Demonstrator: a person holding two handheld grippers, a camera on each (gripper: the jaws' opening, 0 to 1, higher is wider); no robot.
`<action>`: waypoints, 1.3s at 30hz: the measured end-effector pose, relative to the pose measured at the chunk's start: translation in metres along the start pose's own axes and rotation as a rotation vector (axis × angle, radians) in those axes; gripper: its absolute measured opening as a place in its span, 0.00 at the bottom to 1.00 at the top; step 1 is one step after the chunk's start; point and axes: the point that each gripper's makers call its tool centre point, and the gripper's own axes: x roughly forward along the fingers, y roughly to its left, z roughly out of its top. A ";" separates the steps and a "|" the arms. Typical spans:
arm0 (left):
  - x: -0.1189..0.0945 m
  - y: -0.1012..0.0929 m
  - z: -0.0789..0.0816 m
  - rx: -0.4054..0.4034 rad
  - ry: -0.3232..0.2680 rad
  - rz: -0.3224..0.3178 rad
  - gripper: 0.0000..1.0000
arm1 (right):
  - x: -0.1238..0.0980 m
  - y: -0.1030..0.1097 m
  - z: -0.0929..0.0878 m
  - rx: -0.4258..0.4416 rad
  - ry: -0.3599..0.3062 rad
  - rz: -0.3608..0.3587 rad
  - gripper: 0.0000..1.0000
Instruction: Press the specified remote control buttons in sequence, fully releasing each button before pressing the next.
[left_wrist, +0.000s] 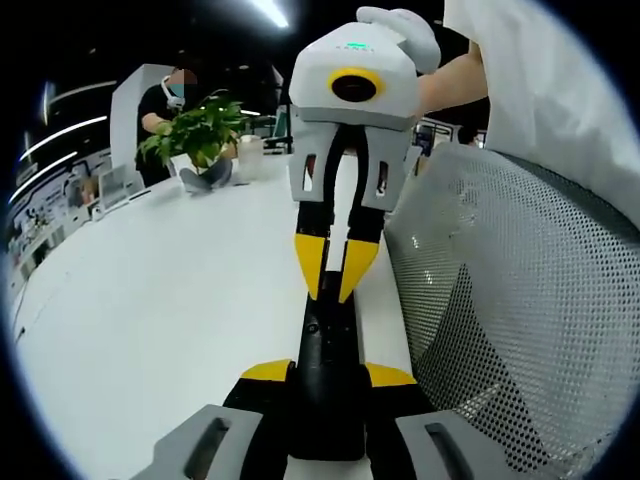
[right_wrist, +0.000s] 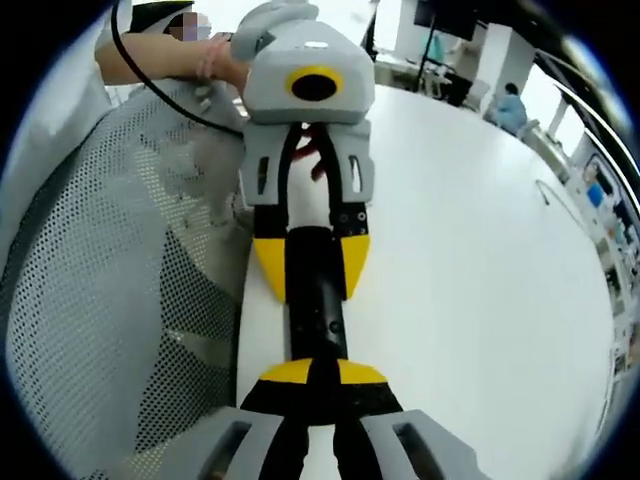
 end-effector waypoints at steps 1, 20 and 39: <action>0.000 0.000 0.000 0.000 0.000 0.001 0.26 | 0.000 0.001 0.000 0.006 0.000 0.006 0.06; 0.000 0.000 0.000 0.005 0.000 -0.005 0.26 | 0.003 0.002 0.001 0.010 0.086 0.000 0.07; 0.000 0.001 0.000 0.004 -0.002 -0.004 0.26 | -0.001 0.003 0.001 -0.022 -0.117 -0.051 0.08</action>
